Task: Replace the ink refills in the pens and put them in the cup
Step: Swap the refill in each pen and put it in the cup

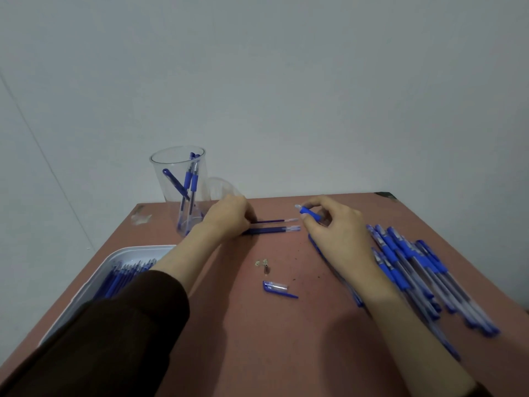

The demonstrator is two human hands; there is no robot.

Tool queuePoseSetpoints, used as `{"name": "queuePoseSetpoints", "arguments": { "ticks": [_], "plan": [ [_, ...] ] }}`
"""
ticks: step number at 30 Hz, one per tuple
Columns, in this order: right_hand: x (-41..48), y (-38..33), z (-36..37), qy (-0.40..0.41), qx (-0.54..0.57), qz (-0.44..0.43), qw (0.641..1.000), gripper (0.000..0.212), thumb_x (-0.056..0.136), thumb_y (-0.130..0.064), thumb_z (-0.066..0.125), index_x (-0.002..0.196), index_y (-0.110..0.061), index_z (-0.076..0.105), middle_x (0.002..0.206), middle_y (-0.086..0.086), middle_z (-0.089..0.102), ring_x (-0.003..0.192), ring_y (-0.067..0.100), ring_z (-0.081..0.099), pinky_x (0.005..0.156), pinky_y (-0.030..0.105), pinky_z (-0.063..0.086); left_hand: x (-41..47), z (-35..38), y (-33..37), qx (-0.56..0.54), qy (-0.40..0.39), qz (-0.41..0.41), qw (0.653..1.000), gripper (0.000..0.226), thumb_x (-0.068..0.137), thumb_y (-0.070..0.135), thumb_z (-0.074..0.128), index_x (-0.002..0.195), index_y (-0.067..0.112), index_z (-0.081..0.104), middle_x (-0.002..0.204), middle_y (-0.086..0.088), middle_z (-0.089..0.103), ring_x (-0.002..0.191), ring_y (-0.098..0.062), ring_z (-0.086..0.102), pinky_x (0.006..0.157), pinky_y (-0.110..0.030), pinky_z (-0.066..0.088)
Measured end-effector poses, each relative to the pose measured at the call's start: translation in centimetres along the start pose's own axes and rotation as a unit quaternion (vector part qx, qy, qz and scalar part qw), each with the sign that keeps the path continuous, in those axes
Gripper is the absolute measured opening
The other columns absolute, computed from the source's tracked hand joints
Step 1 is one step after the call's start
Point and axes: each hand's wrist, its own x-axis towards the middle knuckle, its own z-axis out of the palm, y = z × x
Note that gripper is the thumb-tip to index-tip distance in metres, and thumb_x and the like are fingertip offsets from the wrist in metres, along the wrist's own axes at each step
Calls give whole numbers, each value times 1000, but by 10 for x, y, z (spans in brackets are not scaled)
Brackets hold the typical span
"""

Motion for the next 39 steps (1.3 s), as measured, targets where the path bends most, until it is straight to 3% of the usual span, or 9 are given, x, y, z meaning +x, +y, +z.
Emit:
{"name": "queuePoseSetpoints", "arguments": {
  "ticks": [8,16,22,25,31,34,39],
  "plan": [
    [-2,0,6,-13,-30,-12,999,9,85,-21,63,90,-25,68,57,-11,54,58,7,52,55,21,36,-3,-2,-4,8,-12,-11,1000,32,81,2,56,102,19,75,101,-4,73,92,-23,67,86,-39,54],
    [-9,-8,13,-63,-44,-29,997,13,86,-19,60,95,-24,69,59,-11,54,59,8,52,56,24,40,-18,-9,-3,-44,10,-11,999,27,88,7,56,108,13,72,107,-4,71,95,-20,64,90,-35,51],
    [-24,-21,24,-104,-54,-79,990,14,84,-18,60,93,-26,68,58,-20,50,66,5,53,67,28,44,-71,-34,-14,-75,82,-11,994,19,86,11,61,100,12,75,94,-1,73,85,-11,64,75,-15,42],
    [-30,-25,28,-124,-38,-101,986,14,84,-16,60,90,-27,67,53,-22,53,67,-11,53,61,12,36,-99,-50,-34,-53,92,-55,993,12,85,16,65,88,10,75,76,-1,67,68,-8,56,61,-14,37],
    [-33,-25,32,-136,-23,-99,985,16,84,-15,61,90,-29,67,50,-31,55,67,-9,55,60,12,38,-137,-59,-65,11,-15,-151,988,20,84,31,69,89,12,73,76,3,61,65,-2,52,64,-20,39],
    [-34,-24,32,-138,-22,-97,985,16,84,-14,62,90,-28,67,52,-30,56,67,-7,57,62,17,42,-142,-52,-69,7,-72,-192,979,31,80,38,73,86,7,73,78,-3,68,68,-12,58,66,-27,48],
    [-33,-22,31,-130,-25,-86,987,17,83,-12,62,87,-29,66,49,-30,54,62,-14,53,57,8,35,-139,-48,-68,6,-77,-214,974,37,79,36,72,73,0,70,71,-10,69,57,-17,55,60,-28,46]
  ]
}}
